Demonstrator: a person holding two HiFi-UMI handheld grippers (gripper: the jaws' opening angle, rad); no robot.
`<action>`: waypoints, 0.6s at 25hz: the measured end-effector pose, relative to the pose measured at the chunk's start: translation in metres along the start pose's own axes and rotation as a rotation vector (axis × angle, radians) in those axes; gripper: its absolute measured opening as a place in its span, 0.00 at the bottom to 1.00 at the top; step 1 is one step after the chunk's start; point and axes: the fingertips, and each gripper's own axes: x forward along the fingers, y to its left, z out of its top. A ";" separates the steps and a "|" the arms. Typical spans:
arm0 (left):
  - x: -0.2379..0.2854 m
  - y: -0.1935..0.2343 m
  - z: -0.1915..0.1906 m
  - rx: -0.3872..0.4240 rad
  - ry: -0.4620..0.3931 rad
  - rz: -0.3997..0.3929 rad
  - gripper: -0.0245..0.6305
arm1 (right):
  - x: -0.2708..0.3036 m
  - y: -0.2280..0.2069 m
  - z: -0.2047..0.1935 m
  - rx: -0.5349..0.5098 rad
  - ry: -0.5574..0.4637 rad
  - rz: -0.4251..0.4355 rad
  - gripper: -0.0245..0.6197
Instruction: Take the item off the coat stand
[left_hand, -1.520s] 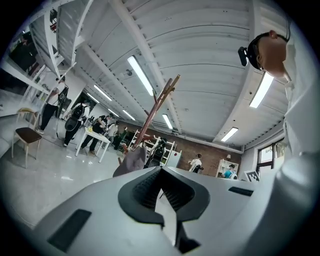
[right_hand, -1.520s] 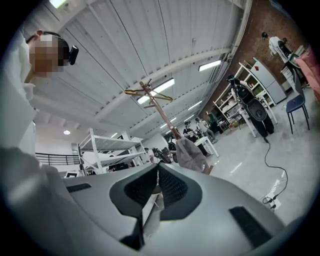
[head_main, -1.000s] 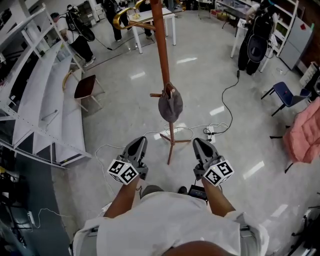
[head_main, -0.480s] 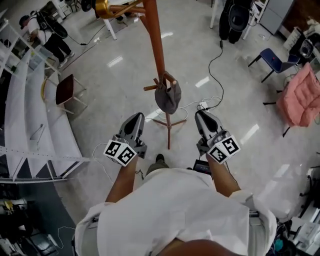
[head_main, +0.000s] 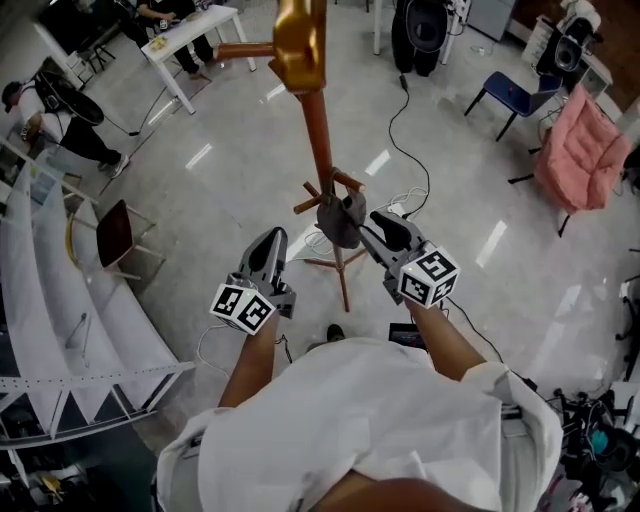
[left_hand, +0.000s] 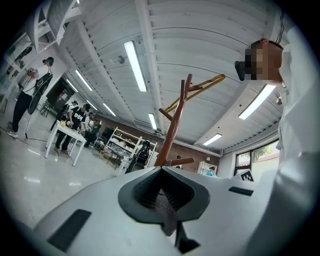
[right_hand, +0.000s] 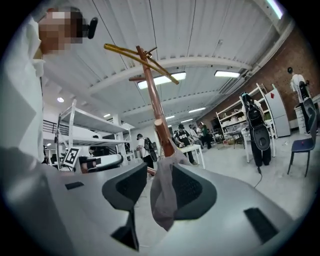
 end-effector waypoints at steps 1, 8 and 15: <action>0.002 -0.001 -0.001 0.002 0.011 -0.006 0.06 | 0.003 -0.003 -0.005 0.003 0.025 -0.016 0.27; 0.018 -0.016 -0.011 -0.014 -0.015 0.016 0.06 | 0.000 -0.033 -0.034 0.038 0.173 0.015 0.27; -0.008 -0.003 0.007 -0.007 -0.061 0.120 0.06 | 0.030 -0.024 -0.039 0.025 0.253 0.113 0.17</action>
